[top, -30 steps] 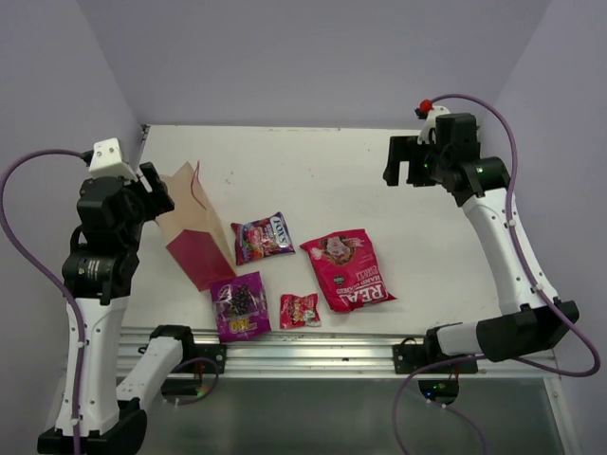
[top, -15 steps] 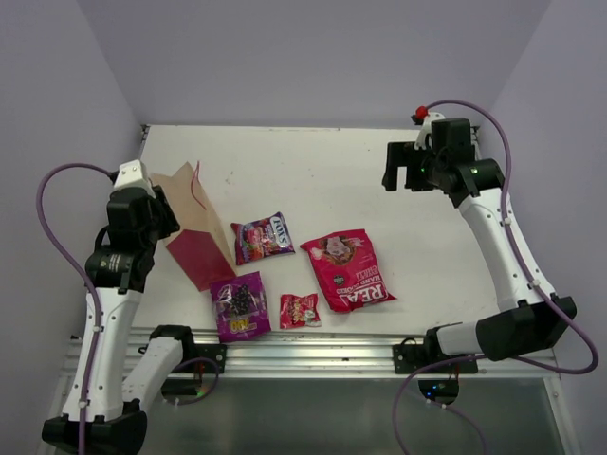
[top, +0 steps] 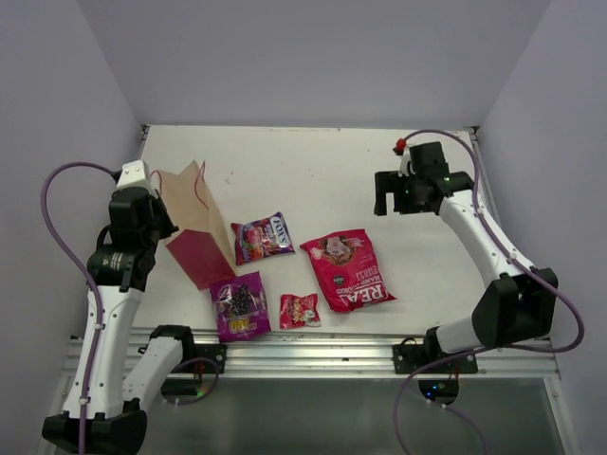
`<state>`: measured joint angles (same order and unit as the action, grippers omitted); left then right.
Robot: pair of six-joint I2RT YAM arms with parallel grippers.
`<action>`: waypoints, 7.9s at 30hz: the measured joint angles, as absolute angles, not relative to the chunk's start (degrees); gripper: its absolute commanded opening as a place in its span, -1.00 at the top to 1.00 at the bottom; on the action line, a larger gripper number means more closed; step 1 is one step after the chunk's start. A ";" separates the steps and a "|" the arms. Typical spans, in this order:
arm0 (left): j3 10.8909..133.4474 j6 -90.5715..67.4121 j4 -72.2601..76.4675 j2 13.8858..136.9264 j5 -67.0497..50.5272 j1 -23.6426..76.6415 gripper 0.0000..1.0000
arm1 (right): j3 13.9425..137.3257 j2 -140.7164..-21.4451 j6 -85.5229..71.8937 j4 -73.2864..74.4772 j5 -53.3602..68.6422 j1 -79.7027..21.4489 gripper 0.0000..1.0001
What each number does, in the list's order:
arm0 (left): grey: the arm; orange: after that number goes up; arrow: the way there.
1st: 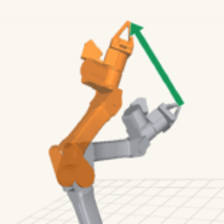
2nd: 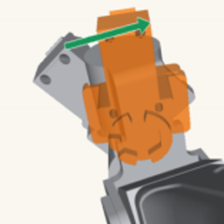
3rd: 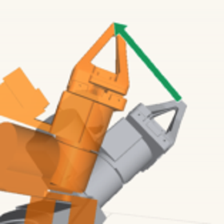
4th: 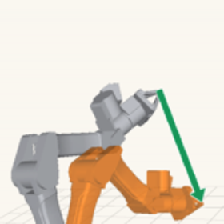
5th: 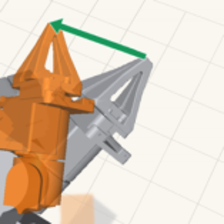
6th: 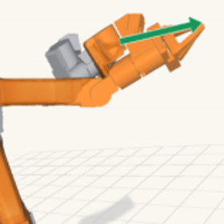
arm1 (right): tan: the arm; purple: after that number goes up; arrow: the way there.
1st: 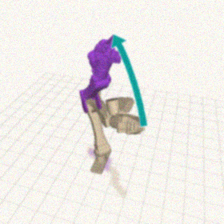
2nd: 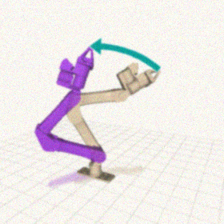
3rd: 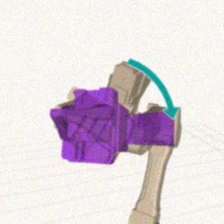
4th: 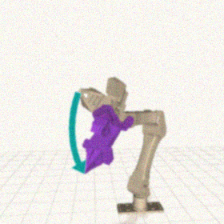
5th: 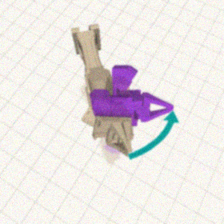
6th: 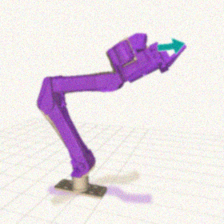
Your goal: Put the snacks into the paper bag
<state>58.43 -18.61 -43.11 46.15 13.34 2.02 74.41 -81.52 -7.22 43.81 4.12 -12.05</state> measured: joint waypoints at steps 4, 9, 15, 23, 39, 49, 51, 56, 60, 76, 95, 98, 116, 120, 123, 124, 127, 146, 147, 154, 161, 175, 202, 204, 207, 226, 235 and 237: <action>58.30 -16.56 -42.44 45.98 12.21 2.02 1.00 | 67.96 -84.27 -7.07 41.54 5.30 -12.38 -0.98; 58.19 -14.74 -41.98 45.60 11.64 2.02 1.00 | 65.84 -87.92 -7.07 40.18 8.60 -12.88 -0.98; 57.82 -13.80 -41.15 45.34 11.55 2.02 1.00 | 63.46 -91.29 -7.25 38.50 12.21 -16.01 -0.98; 57.25 -13.65 -41.04 45.12 11.55 2.02 1.00 | 60.73 -94.11 -8.08 38.61 13.37 -19.77 -0.14; 56.45 -12.25 -39.46 44.75 5.58 2.52 1.00 | 78.72 -95.55 -7.25 51.90 11.73 -20.27 1.00; 57.39 -11.38 -37.69 45.08 -2.17 4.95 1.00 | 130.08 -103.63 -9.45 57.74 11.51 -21.15 1.00; 57.43 -11.40 -36.97 45.12 -4.03 5.32 1.00 | 134.06 -104.64 -11.40 55.96 13.08 -21.52 1.00; 57.43 -11.40 -35.51 45.78 -6.94 6.15 1.00 | 134.76 -105.75 -19.79 44.03 17.96 -24.38 1.00; 57.43 -11.42 -34.76 46.46 -7.68 6.48 1.00 | 139.98 -110.63 -24.88 34.74 18.85 -28.91 1.00; 57.43 -11.53 -34.11 46.44 -7.97 6.57 1.00 | 143.02 -115.33 -32.16 18.57 18.76 -42.54 1.00; 57.21 -12.84 -35.38 44.34 -4.62 6.57 1.00 | 124.79 -112.36 -26.50 16.67 11.88 -51.09 1.00; 56.62 -12.86 -35.31 43.94 -4.05 6.57 1.00 | 123.76 -112.33 -24.88 15.35 8.69 -53.89 1.00; 54.52 -12.88 -35.31 41.93 -1.43 6.57 1.00 | 119.13 -114.93 -14.37 10.04 -5.56 -64.60 1.00; 54.52 -12.88 -35.35 41.89 -1.21 6.57 1.00 | 126.06 -119.37 -12.38 10.52 -7.05 -64.60 1.00; 54.52 -12.88 -35.73 41.69 -1.06 6.57 1.00 | 129.62 -122.34 -11.64 10.63 -7.90 -64.60 1.00; 54.52 -12.88 -36.07 41.58 -0.86 6.57 1.00 | 130.17 -122.89 -11.53 10.63 -7.99 -64.60 1.00; 54.52 -12.88 -36.99 41.41 -0.27 6.57 1.00 | 131.39 -124.40 -11.44 10.68 -8.03 -64.62 1.00; 54.52 -12.91 -40.34 40.77 3.62 7.05 1.00 | 109.47 -114.72 -10.39 6.39 -8.67 -64.51 1.00; 54.52 -12.91 -40.34 40.77 3.86 7.09 1.00 | 108.79 -114.30 -10.41 6.42 -8.64 -64.51 1.00; 54.52 -12.93 -40.32 41.47 4.75 7.16 1.00 | 105.97 -113.45 -11.49 6.39 -7.94 -64.49 1.00; 54.54 -12.88 -40.42 41.69 6.61 7.14 1.00 | 109.95 -117.84 -12.64 6.44 -7.40 -64.55 1.00; 54.54 -12.88 -40.99 41.65 9.41 7.09 1.00 | 112.42 -118.72 -11.92 10.20 -6.72 -64.90 -0.24; 54.50 -16.78 -39.09 42.37 23.16 7.16 1.00 | 76.90 -95.72 -6.39 27.53 2.04 -65.98 -0.81; 54.50 -16.84 -39.27 42.24 23.16 7.16 1.00 | 75.53 -100.16 -6.83 27.18 4.99 -65.98 -0.81; 54.54 -16.91 -40.03 41.87 23.18 7.16 1.00 | 74.54 -103.07 -7.51 26.17 8.82 -65.98 -0.79; 55.55 -16.78 -42.52 40.77 22.74 7.16 1.00 | 75.83 -111.07 -11.64 17.19 21.12 -65.63 0.99; 55.55 -16.75 -42.72 40.01 21.69 7.16 1.00 | 77.91 -105.78 -9.96 26.65 12.05 -66.72 1.00; 55.55 -16.73 -42.72 39.72 20.97 7.16 1.00 | 79.33 -103.02 -9.19 34.00 6.31 -66.65 1.00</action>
